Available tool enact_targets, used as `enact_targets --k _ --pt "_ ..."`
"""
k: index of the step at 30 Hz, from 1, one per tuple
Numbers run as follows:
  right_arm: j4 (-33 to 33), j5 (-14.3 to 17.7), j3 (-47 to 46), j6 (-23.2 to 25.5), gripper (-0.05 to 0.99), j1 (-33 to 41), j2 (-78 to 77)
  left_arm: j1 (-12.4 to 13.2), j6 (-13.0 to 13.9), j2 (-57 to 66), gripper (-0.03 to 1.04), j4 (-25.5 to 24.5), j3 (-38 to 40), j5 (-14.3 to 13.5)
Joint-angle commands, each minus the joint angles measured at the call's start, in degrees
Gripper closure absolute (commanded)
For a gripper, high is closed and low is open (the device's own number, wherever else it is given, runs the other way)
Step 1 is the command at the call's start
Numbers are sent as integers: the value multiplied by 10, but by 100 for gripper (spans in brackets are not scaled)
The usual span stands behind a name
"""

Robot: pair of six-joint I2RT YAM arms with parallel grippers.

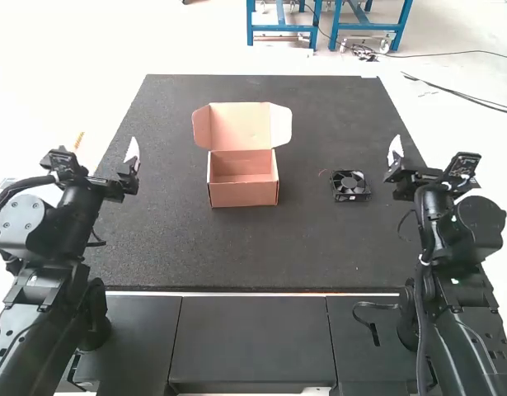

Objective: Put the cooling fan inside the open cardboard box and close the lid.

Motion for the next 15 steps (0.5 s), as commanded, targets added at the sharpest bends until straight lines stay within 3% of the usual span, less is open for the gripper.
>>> enact_targets --k 1,5,15 --pt "9 23 -73 17 2 -8 -5 4 -22 -7 5 27 -2 -32" --pt "8 44 -49 30 2 -10 -6 4 -27 -7 5 47 10 -37" --pt "-16 56 44 57 2 -11 69 -1 -29 77 5 -44 130 -24"
